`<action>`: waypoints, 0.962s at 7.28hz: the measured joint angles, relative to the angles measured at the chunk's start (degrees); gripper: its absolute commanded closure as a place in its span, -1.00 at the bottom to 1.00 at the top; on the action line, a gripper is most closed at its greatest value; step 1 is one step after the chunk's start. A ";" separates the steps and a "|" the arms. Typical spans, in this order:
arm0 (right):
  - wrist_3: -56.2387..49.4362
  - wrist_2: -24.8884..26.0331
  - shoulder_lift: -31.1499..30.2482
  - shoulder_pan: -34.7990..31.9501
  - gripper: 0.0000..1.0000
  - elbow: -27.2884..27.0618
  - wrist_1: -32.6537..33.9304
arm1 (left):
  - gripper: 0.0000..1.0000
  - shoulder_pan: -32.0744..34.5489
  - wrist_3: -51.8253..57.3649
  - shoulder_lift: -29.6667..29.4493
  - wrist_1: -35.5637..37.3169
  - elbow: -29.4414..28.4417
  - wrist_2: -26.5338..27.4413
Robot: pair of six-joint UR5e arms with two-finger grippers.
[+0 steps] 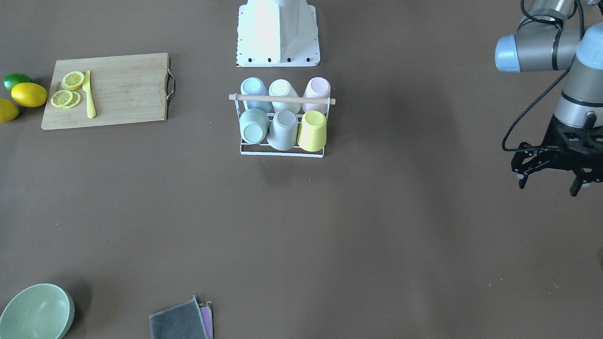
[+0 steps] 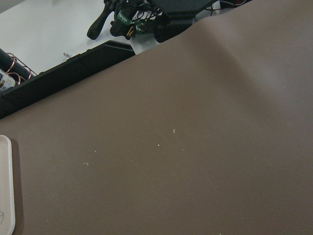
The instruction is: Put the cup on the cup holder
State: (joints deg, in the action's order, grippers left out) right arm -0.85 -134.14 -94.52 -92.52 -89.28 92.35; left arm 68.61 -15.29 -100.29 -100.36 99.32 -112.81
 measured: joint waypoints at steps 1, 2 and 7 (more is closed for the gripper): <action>0.11 0.77 -0.11 -0.02 -1.00 -0.03 -0.04 | -0.96 3.34 3.80 -0.13 6.18 -1.02 -3.81; 0.19 1.68 -0.21 -0.02 -1.00 -0.02 -0.06 | -0.96 6.34 8.52 0.08 11.24 -2.31 -6.93; 0.27 3.26 -0.93 -0.02 -1.00 -0.12 -0.45 | -0.97 22.13 22.40 6.16 26.05 -5.24 -19.70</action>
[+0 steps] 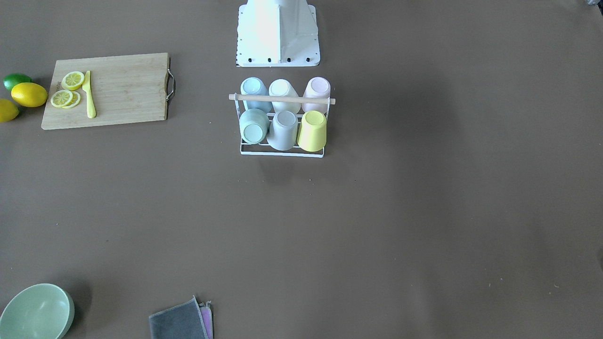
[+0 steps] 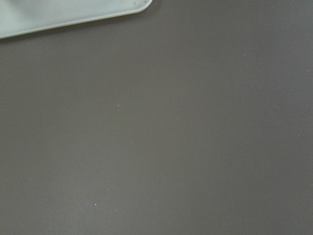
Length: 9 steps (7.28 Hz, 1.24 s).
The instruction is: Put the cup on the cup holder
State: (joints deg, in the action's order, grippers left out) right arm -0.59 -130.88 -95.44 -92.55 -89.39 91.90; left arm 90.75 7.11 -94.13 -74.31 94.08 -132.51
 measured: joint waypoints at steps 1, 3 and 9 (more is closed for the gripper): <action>-0.02 0.11 -0.23 0.00 -1.00 -0.02 -0.03 | -0.97 2.97 0.38 2.81 -1.55 0.09 -1.71; -0.03 0.24 -0.33 0.05 -1.00 -0.03 -0.07 | -0.96 4.93 0.21 5.58 -4.32 -0.07 -2.09; 0.03 1.16 0.24 0.70 -1.00 0.02 -0.12 | -0.97 4.63 0.09 7.66 -15.76 -3.19 -1.20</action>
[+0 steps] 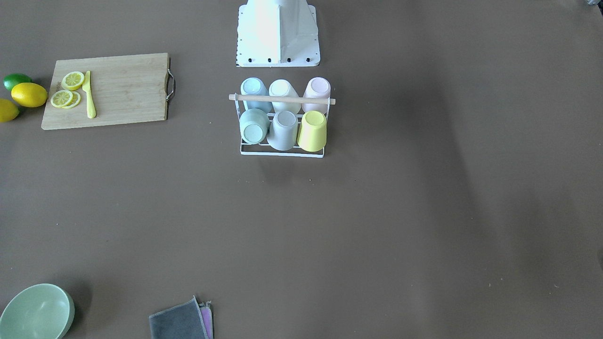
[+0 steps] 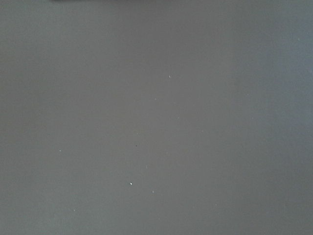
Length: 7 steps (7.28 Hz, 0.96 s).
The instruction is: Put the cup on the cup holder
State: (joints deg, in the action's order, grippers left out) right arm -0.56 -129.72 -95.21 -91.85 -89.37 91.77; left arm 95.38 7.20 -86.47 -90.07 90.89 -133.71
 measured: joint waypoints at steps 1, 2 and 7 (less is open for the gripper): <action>-0.03 0.13 0.06 0.05 -1.00 0.06 0.02 | -0.97 -0.02 0.06 0.02 -1.12 -0.49 0.02; -0.03 0.40 0.12 0.07 -1.00 0.11 0.00 | -0.96 -0.01 0.08 0.02 -1.56 -0.62 0.01; 0.02 0.79 0.37 0.09 -1.00 0.33 -0.02 | -0.96 0.00 0.10 -0.01 -1.78 -0.33 -0.06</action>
